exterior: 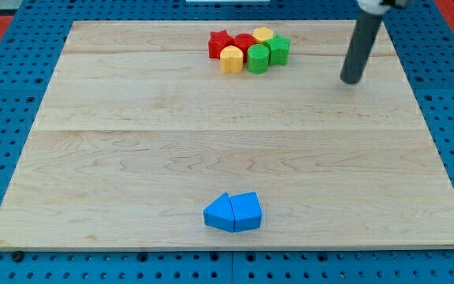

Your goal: Separate the blue triangle from the blue cube

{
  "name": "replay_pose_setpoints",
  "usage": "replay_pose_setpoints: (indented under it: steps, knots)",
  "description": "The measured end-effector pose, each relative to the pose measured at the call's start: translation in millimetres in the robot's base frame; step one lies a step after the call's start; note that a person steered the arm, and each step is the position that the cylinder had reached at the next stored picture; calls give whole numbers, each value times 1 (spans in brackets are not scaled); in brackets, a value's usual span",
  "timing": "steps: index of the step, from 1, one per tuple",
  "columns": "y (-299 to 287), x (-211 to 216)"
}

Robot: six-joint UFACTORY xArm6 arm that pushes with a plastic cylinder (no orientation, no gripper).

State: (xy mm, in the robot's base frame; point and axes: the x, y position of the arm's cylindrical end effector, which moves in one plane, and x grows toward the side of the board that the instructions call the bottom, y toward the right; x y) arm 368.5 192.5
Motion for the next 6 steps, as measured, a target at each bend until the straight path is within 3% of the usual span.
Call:
replay_pose_setpoints:
  steps: [1,3,4,5,6]
  knots:
    - [-3,72]
    - [-73,237]
    - [-141,249]
    - [-203,234]
    - [-229,198]
